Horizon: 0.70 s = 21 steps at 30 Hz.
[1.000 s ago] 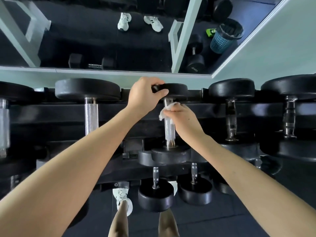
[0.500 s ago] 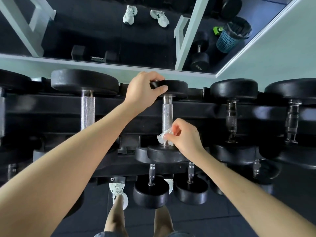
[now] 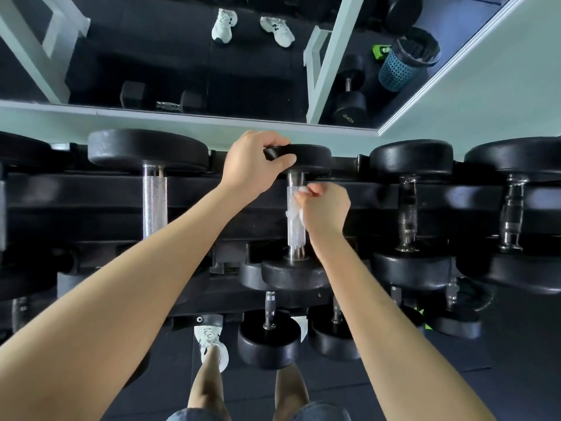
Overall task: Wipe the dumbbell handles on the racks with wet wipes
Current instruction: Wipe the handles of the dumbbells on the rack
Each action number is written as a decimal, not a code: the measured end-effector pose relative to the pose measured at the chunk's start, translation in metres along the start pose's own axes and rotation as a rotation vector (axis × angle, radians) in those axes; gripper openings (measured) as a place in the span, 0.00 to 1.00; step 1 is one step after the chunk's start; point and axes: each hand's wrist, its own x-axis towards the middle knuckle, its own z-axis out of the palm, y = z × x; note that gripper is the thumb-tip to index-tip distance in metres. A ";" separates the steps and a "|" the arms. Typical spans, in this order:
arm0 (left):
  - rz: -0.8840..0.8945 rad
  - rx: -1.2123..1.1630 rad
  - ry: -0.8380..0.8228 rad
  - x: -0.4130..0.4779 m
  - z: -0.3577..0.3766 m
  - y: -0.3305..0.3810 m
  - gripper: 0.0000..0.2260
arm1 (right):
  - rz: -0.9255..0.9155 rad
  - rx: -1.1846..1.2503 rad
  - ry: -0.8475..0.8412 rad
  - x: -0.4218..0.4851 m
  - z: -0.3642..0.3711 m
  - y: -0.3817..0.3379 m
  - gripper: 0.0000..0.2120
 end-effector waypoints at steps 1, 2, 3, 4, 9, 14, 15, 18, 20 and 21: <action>0.001 -0.003 -0.005 0.000 0.000 0.000 0.13 | 0.004 0.027 -0.006 0.002 0.000 -0.001 0.16; 0.001 -0.007 -0.008 0.000 0.000 0.000 0.13 | 0.002 0.016 -0.026 -0.002 -0.001 0.002 0.13; -0.002 -0.012 -0.008 0.000 0.000 -0.001 0.13 | -0.011 -0.019 -0.043 -0.011 -0.001 0.011 0.11; -0.005 -0.016 -0.008 0.000 0.000 -0.001 0.13 | -0.034 -0.050 -0.059 -0.022 -0.002 0.023 0.12; -0.012 -0.032 -0.009 0.001 0.000 -0.002 0.13 | -0.032 -0.083 -0.071 -0.024 -0.003 0.025 0.15; -0.009 -0.024 0.003 0.002 0.002 -0.002 0.13 | 0.016 0.037 0.025 0.011 0.005 -0.019 0.08; -0.007 -0.025 0.002 0.001 0.002 -0.003 0.13 | 0.001 0.033 0.020 0.004 0.004 -0.014 0.10; -0.006 -0.034 -0.005 0.001 0.002 -0.004 0.14 | -0.073 -0.070 -0.055 -0.029 -0.003 0.022 0.16; -0.006 -0.037 -0.006 0.001 0.001 -0.003 0.14 | -0.107 -0.187 -0.107 -0.043 -0.007 0.046 0.17; -0.007 -0.039 -0.004 0.001 0.000 -0.003 0.14 | -0.111 -0.247 -0.133 -0.044 -0.008 0.052 0.16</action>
